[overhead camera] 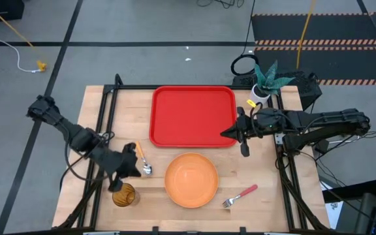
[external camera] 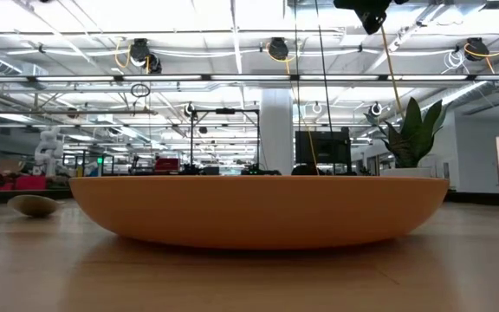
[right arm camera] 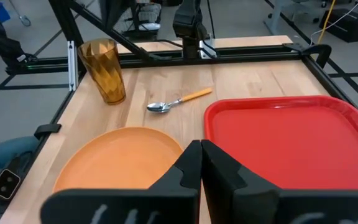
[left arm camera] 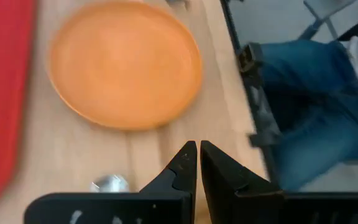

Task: Pick and place plate/cup/fork/spoon on tray
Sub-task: Put the brown cup on the red serving tray

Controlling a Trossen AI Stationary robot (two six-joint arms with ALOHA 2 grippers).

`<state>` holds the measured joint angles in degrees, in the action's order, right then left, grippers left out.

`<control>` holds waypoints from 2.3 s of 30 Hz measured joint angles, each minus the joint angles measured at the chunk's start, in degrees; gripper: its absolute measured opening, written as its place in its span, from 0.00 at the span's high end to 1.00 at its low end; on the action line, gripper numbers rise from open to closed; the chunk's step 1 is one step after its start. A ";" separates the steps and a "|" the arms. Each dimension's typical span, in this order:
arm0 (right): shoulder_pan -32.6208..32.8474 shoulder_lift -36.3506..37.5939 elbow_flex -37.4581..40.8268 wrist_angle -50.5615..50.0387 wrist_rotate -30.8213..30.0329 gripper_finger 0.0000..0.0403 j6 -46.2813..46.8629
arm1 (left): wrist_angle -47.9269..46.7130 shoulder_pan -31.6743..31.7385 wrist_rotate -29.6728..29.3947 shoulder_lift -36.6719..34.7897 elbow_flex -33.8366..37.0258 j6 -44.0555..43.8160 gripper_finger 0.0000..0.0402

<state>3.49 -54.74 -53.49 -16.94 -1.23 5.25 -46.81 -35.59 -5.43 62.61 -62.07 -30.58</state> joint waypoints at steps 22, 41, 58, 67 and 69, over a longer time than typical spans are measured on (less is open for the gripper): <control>-0.11 0.00 -0.02 -0.03 -0.19 1.00 -4.36 | -24.46 -14.17 1.46 12.35 -8.43 -44.03 0.69; -0.11 0.00 -0.11 2.07 -0.22 1.00 -6.37 | -24.02 -13.68 -0.70 18.45 -8.39 -46.35 0.57; -0.11 -5.55 -0.13 9.60 -0.23 1.00 -7.67 | -23.59 -9.68 -0.08 19.05 -8.43 -35.17 0.95; -0.12 -17.54 -0.11 18.66 -0.12 1.00 -13.37 | -23.80 -4.05 0.47 18.71 -14.08 -25.11 0.96; -0.11 -19.83 -0.11 20.44 -0.07 1.00 -15.34 | -23.96 -2.82 -0.87 18.71 -16.98 -22.11 0.96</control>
<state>3.38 -74.57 -53.60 3.49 -1.30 -10.09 -70.76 -38.41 -6.30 81.32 -79.04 -52.69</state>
